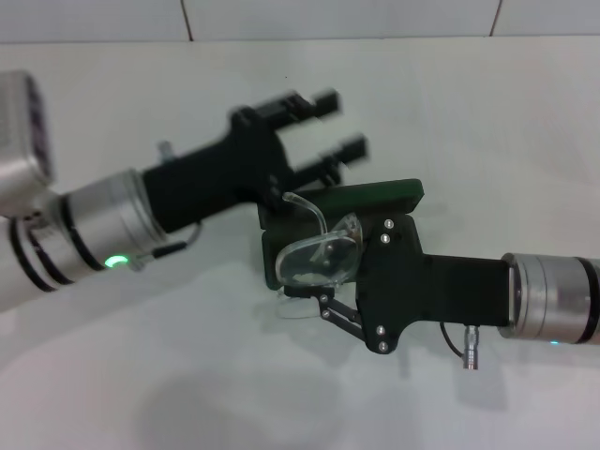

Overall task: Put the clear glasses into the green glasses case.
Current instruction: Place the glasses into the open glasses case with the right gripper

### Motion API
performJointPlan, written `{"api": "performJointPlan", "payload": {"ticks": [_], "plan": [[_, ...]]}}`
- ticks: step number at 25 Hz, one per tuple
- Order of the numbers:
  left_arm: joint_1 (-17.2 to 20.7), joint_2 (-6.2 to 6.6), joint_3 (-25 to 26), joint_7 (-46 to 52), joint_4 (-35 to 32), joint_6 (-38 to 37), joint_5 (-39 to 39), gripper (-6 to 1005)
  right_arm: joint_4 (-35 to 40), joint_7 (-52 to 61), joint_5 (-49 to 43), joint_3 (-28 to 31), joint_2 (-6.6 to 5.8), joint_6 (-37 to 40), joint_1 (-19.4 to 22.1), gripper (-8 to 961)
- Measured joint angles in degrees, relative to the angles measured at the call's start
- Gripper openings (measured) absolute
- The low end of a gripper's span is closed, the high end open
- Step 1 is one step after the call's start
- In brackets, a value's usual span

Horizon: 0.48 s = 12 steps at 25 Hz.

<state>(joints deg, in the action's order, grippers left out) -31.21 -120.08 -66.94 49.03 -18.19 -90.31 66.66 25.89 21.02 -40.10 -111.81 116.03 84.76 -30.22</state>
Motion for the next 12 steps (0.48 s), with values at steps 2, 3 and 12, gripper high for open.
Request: {"api": "performJointPlan", "payload": {"ticks": [2,3,12], "plan": [[0.8,0.17,1.7,-0.8,0.0,1.0,-1.6,605,0.0,-0.1,-0.1,0.1,-0.11,0.1,0.1,152],[1.8,0.3,3.3,-1.4,0.0,1.9,-3.0,605,0.0,-0.1,-0.1,0.2,-0.18,0.2,0.1,153],[11.8,0.23,14.1,-7.3,0.0,3.4,-9.7,605,14.3,13.0,-7.5,0.8,-4.15,-11.6,1.5,162]]}}
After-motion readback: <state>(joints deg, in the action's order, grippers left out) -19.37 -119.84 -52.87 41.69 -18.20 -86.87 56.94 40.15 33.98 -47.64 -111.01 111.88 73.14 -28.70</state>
